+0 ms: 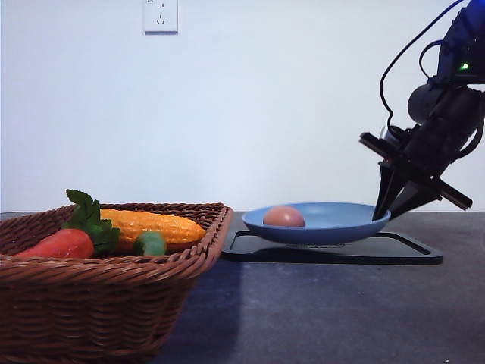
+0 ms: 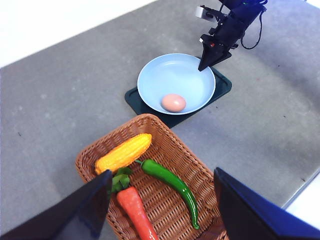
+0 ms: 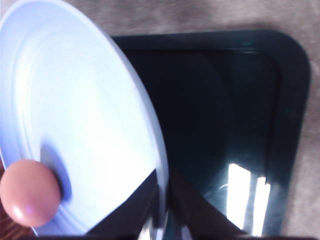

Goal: Transfer egg from basket to plate and serve

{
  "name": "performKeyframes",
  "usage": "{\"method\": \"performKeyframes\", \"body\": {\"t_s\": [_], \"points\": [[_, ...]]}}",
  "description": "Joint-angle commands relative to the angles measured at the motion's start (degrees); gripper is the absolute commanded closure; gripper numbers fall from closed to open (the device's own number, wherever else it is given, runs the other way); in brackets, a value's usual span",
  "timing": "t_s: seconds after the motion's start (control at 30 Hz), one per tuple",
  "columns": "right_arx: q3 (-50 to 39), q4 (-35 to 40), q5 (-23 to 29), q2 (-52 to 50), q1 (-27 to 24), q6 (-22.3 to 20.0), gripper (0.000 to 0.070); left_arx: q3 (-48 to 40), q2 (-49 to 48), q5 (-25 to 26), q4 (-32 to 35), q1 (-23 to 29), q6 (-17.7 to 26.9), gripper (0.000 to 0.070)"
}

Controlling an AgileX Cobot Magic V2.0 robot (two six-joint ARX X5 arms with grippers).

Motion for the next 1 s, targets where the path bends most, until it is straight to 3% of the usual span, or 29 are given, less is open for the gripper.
{"method": "performKeyframes", "body": {"t_s": [0.0,0.4,0.6,0.8,0.97], "points": [[1.31,0.16,-0.33,1.66,0.15,1.06,0.0700,1.31,0.66,-0.17,0.45,-0.46,-0.48,0.0291],[1.27,-2.71,8.66,1.79,0.31,0.80,0.0691,1.31,1.88,-0.17,0.52,-0.48,-0.68,0.0290],[1.45,-2.67,8.21,1.68,0.02,0.76,0.0446,1.31,2.67,-0.17,0.55,-0.46,-0.66,0.0291],[3.01,-3.36,8.19,-0.53,-1.07,0.33,0.0432,1.31,3.46,-0.29,0.71,-0.46,-0.02,0.0290],[3.69,-3.69,8.24,-6.64,-1.80,0.30,0.0433,1.31,5.33,-4.41,1.00,-0.46,0.05,0.0291]]}}
